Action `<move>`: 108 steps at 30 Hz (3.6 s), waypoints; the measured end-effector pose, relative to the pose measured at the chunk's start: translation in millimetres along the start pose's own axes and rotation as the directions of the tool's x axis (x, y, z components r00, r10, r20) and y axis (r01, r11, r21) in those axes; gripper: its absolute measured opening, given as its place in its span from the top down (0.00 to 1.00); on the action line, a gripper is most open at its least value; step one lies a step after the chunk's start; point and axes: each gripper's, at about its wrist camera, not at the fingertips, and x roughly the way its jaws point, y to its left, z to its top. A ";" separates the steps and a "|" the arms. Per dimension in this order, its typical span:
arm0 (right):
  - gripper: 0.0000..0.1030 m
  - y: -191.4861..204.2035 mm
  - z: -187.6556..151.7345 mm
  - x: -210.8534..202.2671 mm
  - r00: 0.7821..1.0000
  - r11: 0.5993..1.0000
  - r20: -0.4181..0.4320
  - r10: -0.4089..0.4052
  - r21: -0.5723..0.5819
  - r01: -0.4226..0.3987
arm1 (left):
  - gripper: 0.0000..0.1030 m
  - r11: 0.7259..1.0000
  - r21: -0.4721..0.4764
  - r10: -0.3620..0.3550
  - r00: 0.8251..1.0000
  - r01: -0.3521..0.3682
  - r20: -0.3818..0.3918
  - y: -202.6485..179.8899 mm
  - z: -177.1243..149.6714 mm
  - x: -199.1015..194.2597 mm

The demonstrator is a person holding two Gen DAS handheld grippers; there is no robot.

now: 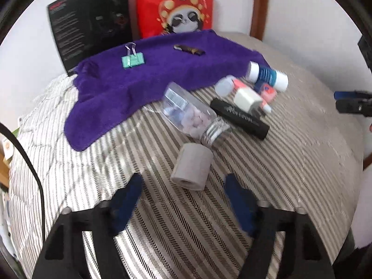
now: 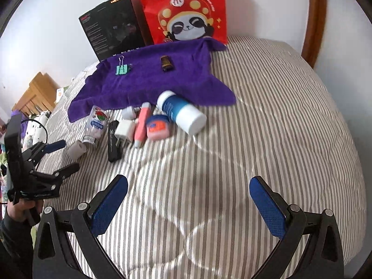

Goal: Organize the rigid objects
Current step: 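Grasp the white tape roll with the left tool while the right tool grasps the white-blue bottle, then place the tape roll on the towel with the left tool while the right tool places the bottle there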

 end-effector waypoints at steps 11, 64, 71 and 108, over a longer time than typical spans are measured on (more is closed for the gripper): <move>0.00 -8.8 -4.7 6.7 1.000 1.000 -0.011 -0.003 0.025 0.003 | 0.73 0.995 0.080 -0.069 0.997 0.065 0.044 -10.3 3.4 -0.6; 0.64 -4.7 51.4 66.3 0.971 0.956 0.016 0.237 -0.181 -0.230 | 0.73 0.965 -0.238 -0.084 0.990 0.109 0.114 45.0 15.7 -29.7; 0.64 -4.2 66.0 58.3 0.968 0.953 0.035 0.248 -0.189 -0.238 | 0.73 0.962 -0.240 -0.098 0.983 0.133 0.154 55.2 42.0 -32.4; 0.64 25.2 236.0 198.1 1.000 0.976 -0.017 0.001 -0.216 -0.005 | 0.73 0.971 -0.237 0.034 0.999 -0.035 -0.007 118.1 145.0 95.9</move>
